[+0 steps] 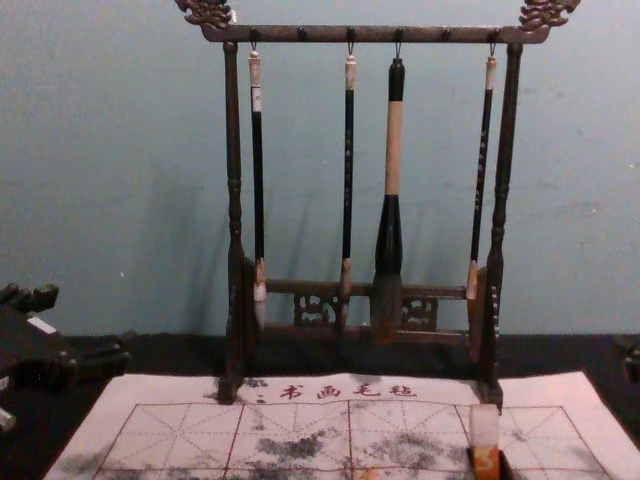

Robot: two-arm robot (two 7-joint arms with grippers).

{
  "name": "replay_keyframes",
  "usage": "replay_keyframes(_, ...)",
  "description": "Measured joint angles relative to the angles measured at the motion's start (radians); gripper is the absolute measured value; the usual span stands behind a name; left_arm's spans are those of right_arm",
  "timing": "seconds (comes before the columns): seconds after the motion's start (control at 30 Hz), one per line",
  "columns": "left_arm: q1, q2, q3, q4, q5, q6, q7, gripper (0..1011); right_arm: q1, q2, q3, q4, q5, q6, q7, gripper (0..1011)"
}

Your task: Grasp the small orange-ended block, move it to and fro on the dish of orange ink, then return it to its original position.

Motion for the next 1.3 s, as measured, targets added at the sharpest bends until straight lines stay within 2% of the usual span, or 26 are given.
replay_keyframes(1.3, 0.0, 0.0, 0.0, 0.0, 0.0, 0.0, 0.0, 1001, 0.0, 0.0, 0.0, 0.0, 0.0, 0.0, 0.0, 1003)
